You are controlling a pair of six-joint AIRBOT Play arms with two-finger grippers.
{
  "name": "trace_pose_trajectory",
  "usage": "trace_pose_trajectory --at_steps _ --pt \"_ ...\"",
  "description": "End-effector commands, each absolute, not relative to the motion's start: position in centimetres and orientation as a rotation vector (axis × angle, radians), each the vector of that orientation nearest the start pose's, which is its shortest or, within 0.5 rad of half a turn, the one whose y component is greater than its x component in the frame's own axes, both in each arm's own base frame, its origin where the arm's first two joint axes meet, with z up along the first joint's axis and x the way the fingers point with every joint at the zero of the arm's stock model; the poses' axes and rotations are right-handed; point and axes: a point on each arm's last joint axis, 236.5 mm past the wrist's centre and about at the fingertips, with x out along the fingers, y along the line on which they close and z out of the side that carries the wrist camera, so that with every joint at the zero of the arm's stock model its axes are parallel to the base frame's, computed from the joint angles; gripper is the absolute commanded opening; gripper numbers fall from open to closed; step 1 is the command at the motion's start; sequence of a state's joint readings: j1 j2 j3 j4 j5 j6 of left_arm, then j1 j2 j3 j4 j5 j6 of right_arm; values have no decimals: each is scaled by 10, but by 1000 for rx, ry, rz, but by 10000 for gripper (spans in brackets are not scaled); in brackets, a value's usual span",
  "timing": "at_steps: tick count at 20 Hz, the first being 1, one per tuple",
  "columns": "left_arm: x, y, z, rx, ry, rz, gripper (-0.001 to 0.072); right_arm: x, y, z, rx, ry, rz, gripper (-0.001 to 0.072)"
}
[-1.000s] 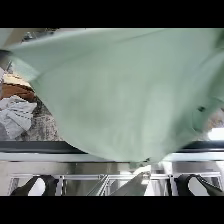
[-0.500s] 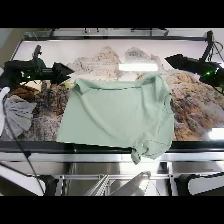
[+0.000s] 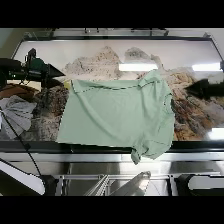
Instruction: Fold the shirts.
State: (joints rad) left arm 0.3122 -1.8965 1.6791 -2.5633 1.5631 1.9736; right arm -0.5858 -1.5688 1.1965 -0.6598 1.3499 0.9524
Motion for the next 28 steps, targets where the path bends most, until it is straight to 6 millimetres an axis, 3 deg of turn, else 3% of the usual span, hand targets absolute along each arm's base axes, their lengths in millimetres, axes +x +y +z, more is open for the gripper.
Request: trace_pose_trajectory --at_steps 1,3,5,10,13,14,15,16,18,23,28 --pt "418 -42 -13 -752 1396 -664 709 290 -64 -56 878 1423 102 513" --pt "402 -38 -21 -792 1396 -619 709 250 -40 -77 932 1507 37 529" --pt "385 -32 -24 -839 1406 -591 709 222 -11 -96 966 1593 53 526" --pt "355 -20 -20 -909 1406 -554 709 189 33 -131 905 1703 67 517" --pt "342 -9 -15 -941 1384 -527 709 196 52 -141 878 1687 99 516" --pt "338 -6 -15 -949 1379 -515 708 204 60 -140 879 1659 128 487" --pt "331 0 -17 -941 1390 -492 709 214 64 -139 872 1620 152 325" --pt "323 4 -21 -929 1409 -471 708 219 65 -138 877 1595 162 210" --pt "306 13 -33 -907 1457 -425 708 224 63 -135 853 1572 178 28" --pt "281 6 -70 -916 1528 -343 709 249 46 -120 782 1448 138 27" --pt "266 3 -115 -821 1595 -217 708 251 46 -116 776 1438 146 28"
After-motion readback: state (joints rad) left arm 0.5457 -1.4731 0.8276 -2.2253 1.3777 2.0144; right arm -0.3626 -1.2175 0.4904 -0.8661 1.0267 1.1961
